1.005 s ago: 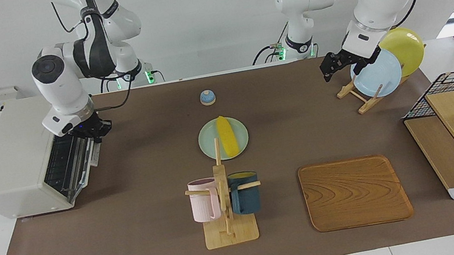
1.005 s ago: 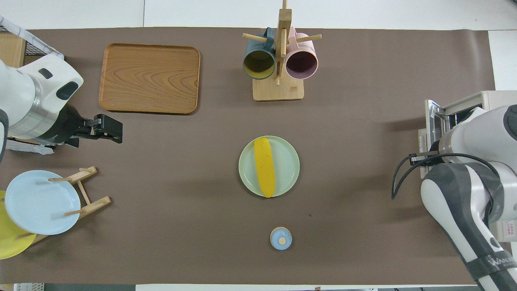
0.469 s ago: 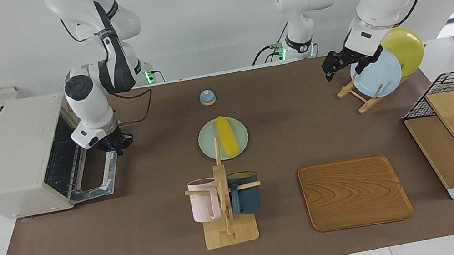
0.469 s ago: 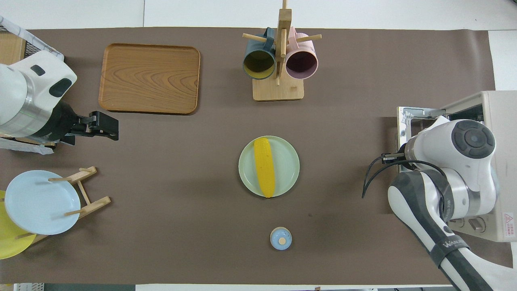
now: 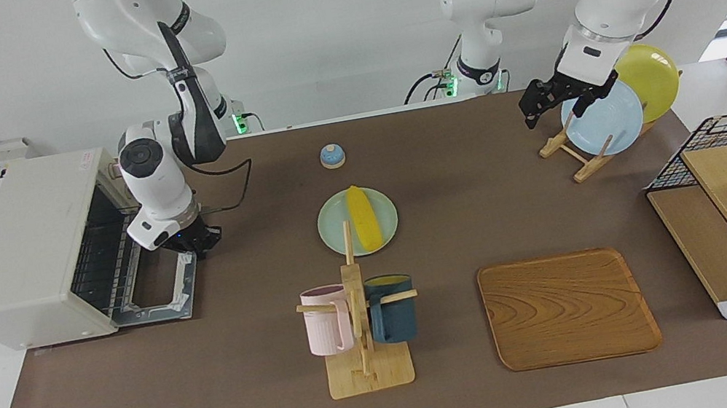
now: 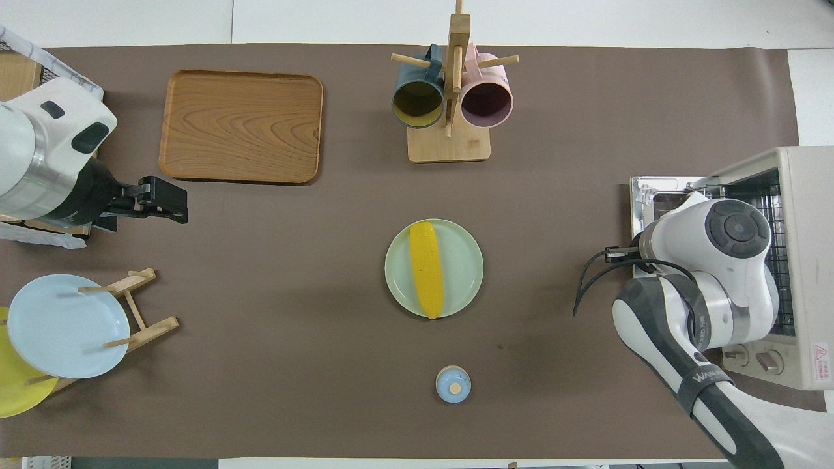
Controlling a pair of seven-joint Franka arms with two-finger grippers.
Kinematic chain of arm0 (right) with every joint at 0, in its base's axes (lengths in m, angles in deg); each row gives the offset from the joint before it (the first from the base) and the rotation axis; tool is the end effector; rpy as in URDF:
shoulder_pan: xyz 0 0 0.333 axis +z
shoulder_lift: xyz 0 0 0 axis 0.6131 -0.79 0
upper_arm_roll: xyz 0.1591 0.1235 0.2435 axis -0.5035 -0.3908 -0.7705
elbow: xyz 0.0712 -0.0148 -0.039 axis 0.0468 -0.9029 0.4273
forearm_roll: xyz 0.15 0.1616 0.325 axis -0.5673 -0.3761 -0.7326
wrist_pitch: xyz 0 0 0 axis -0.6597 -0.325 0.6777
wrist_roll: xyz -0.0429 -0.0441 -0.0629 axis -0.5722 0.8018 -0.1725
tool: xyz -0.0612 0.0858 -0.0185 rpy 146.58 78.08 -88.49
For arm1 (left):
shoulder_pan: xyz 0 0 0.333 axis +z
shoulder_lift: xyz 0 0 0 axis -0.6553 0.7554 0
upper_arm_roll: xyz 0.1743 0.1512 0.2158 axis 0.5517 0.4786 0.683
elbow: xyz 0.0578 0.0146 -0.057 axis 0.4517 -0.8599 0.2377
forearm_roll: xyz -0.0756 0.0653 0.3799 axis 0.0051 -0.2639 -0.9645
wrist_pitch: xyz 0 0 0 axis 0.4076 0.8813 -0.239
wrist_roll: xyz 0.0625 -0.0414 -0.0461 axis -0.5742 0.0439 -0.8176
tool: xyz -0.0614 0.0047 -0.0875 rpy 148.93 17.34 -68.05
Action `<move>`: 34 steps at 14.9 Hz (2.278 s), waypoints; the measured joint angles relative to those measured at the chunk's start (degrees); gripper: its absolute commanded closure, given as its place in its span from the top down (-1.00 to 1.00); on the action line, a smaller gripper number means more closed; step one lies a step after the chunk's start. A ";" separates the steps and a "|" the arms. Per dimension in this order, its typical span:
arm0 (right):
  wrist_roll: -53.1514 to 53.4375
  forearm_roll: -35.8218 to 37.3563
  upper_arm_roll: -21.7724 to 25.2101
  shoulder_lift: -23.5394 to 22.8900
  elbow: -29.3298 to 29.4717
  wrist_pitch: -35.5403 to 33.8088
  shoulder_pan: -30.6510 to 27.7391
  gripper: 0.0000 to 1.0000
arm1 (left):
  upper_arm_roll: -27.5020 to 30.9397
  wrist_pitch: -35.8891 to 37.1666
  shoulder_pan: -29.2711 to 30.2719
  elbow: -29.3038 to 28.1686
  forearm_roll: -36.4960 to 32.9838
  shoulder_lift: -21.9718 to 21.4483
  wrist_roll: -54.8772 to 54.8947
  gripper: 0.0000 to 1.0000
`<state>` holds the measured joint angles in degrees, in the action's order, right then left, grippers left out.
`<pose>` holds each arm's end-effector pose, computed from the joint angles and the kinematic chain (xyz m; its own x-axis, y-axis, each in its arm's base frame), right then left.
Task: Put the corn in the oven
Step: 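Pull the oven door down open with the right gripper, then move the right gripper to the rim of the green plate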
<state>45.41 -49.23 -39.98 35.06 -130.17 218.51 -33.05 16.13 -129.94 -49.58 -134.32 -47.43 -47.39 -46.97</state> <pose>0.5052 0.0223 0.2957 0.9996 -0.0102 -0.0248 -0.0079 -0.9959 0.0903 0.5366 -0.1158 0.5825 0.9955 0.0215 -0.0924 0.0253 -0.9989 0.0406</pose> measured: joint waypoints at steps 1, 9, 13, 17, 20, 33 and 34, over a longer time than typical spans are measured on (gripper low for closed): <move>0.72 0.45 0.10 0.00 0.01 0.08 0.25 -1.00 | 0.00 0.07 0.00 0.00 -0.02 0.00 0.00 1.00; 12.46 -5.17 0.63 0.01 5.64 -2.95 13.70 1.00 | 0.03 0.38 1.16 0.00 -0.07 0.00 0.00 1.00; 8.59 -7.20 -2.77 0.02 6.50 -3.03 13.79 1.00 | -0.01 0.46 1.73 0.00 -0.32 0.00 0.02 1.00; 7.72 -9.79 -5.50 -0.03 10.02 -5.07 15.92 1.00 | -0.66 0.46 1.73 0.00 -1.00 0.00 0.04 1.00; 11.20 -10.10 -5.63 -3.02 22.09 -19.30 19.06 1.00 | -0.73 0.46 1.74 0.00 -1.09 0.00 0.04 1.00; 33.99 -3.90 -5.68 -27.28 47.61 -21.70 36.74 0.54 | -0.73 0.46 1.89 0.00 -1.12 -0.13 0.04 1.00; 33.82 -2.99 -5.68 -26.90 46.06 -20.81 36.74 0.39 | -0.73 0.46 1.89 0.00 -1.12 -0.13 0.03 1.00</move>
<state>79.23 -52.22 -45.66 8.15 -84.11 197.70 3.69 15.39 -129.48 -47.69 -134.31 -48.55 -47.53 -46.94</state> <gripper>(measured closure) 0.053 0.000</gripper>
